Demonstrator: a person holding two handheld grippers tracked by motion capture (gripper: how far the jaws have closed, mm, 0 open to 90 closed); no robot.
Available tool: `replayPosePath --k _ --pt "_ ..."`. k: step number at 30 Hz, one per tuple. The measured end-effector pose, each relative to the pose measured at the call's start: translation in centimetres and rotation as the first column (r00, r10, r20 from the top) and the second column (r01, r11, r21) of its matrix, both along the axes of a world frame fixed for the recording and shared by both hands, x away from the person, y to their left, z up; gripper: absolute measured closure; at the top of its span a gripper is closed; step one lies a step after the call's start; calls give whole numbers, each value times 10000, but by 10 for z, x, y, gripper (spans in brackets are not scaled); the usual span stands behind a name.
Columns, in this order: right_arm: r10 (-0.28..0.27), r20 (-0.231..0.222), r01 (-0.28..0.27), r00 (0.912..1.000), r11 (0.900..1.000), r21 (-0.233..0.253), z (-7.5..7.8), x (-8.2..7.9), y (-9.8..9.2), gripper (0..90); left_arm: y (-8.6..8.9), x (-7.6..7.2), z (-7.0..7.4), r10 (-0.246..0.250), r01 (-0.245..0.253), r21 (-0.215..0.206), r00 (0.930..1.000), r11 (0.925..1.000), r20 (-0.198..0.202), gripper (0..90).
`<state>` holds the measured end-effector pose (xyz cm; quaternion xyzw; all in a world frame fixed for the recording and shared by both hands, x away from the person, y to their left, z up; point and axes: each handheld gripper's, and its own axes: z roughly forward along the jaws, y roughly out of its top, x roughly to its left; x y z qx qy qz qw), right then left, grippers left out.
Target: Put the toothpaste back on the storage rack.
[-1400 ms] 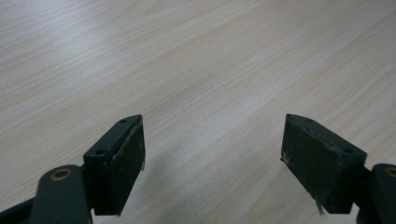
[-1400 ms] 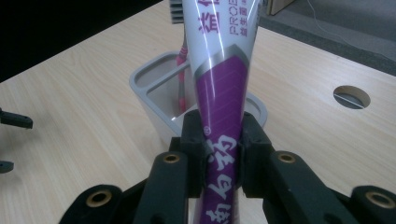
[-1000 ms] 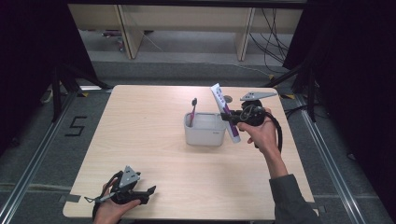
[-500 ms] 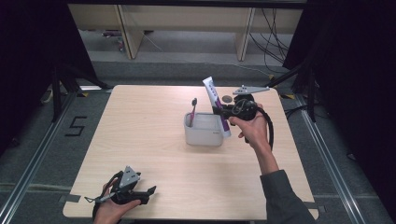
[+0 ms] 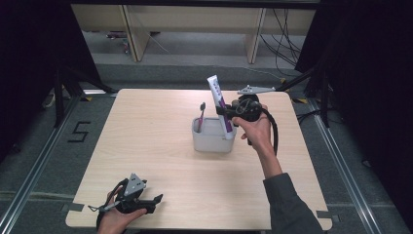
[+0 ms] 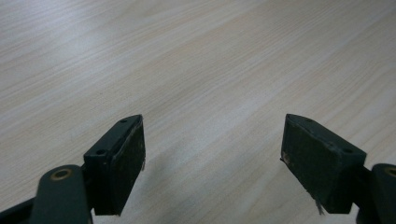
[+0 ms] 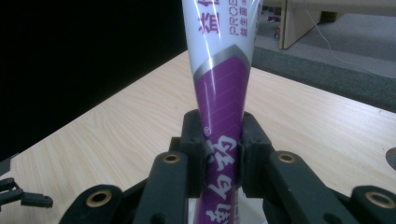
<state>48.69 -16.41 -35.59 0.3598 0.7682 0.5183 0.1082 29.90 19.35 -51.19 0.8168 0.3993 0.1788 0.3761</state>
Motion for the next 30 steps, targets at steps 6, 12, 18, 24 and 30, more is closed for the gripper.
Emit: replayPosePath --k 6,12,18,24,30 --pt "-272 43 271 9996 9993 247 -1 7 6 762 0 0 0 -12 12 -20 10000 10000 -4 214" --pt "-492 6 491 9988 9978 438 -7 17 8 761 -1 0 0 -71 71 -24 10000 10000 -45 215" --pt "-830 -195 842 9964 9941 690 -14 25 10 762 -1 -1 0 -97 97 -43 10000 9999 23 215" --pt "-1107 -269 1126 9935 9902 824 -19 30 14 761 -2 -1 0 -92 92 -19 10000 10000 -13 215" --pt "-1265 -195 1278 9918 9873 943 -24 34 16 761 -1 -1 0 -120 120 39 9999 9999 -53 215"
